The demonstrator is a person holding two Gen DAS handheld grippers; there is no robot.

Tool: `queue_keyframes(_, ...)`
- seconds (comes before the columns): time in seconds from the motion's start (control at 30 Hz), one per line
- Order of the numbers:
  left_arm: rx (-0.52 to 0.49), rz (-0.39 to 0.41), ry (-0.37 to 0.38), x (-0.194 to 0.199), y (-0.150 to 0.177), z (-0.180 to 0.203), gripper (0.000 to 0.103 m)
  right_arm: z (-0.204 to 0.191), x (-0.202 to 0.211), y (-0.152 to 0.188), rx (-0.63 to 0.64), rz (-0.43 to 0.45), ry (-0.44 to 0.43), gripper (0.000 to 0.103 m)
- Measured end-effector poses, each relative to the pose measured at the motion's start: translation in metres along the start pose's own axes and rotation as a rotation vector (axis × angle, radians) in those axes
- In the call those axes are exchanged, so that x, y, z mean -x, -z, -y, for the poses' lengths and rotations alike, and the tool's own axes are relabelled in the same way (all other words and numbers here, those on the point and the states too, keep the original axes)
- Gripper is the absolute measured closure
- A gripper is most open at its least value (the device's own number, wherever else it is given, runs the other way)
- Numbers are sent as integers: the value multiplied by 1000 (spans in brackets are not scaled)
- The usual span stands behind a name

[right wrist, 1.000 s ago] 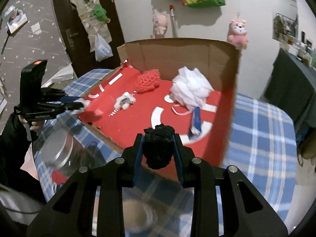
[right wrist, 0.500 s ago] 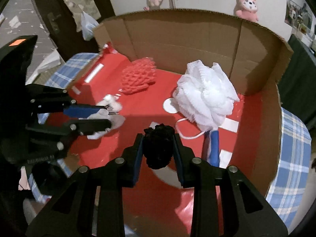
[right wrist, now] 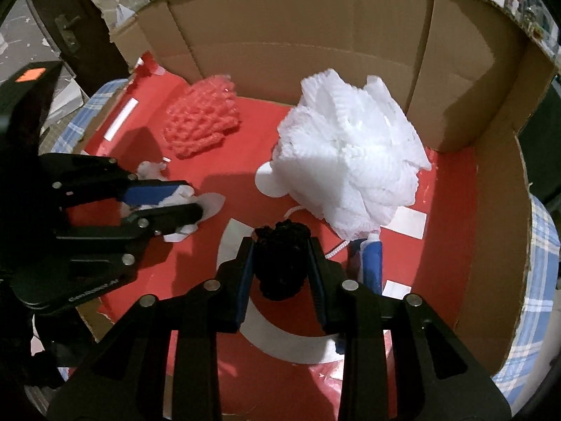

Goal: Organize soft objects
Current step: 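Open both tools to drop the tissue and scrunchie onto the red mat, then withdraw both tools from the box toward the remaining table items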

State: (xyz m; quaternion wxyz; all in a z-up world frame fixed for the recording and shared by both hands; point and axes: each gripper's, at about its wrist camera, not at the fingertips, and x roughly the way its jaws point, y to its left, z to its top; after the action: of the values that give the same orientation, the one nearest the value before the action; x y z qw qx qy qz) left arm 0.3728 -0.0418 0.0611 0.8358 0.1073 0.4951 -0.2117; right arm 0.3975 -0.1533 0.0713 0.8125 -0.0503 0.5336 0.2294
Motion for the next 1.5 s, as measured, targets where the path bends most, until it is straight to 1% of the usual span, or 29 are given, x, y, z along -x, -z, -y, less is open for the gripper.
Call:
queue_keyframes(0.27,-6,6,-6,-3,-3,5,79,-3,1,1,16,1,26,73)
queue_keyframes(0.4,-2,12,-13,-2,-3,5,72,-3,2,2,21,2,35,72)
queue_keyframes(0.57,3,19,-10,1,-2,4,68,-4,2,1,27,6,47,72)
queue_keyframes(0.63,0,24,-12,2,-2,2,64,-4,3,1,29,9,55,68)
queue_keyframes(0.67,-1,28,-13,3,-2,2,63,-5,2,1,29,11,58,54)
queue_keyframes(0.7,-1,30,-13,3,-2,1,63,-5,3,1,29,17,60,43)
queue_keyframes(0.73,-1,32,-11,4,-2,1,63,-6,5,1,34,29,62,43)
queue_keyframes(0.9,11,59,-19,16,-2,-2,49,-7,11,1,36,49,86,43)
queue_keyframes(0.97,19,74,-24,23,-2,-2,47,-6,15,1,31,57,86,43)
queue_keyframes(1.03,25,100,-21,35,-2,-2,43,-7,22,2,28,71,90,42)
queue_keyframes(1.1,31,128,-24,46,0,-1,34,-8,31,4,22,90,91,42)
queue_keyframes(1.13,35,146,-26,54,1,0,32,-8,37,5,17,101,92,41)
queue_keyframes(1.23,42,206,-31,80,6,5,24,-12,58,10,6,142,95,36)
queue_keyframes(1.33,45,283,-38,110,15,13,16,-18,86,18,4,198,110,34)
queue_keyframes(1.4,45,342,-58,133,23,18,9,-24,104,25,5,237,120,27)
queue_keyframes(1.5,40,416,-81,161,35,27,3,-37,136,38,14,313,145,24)
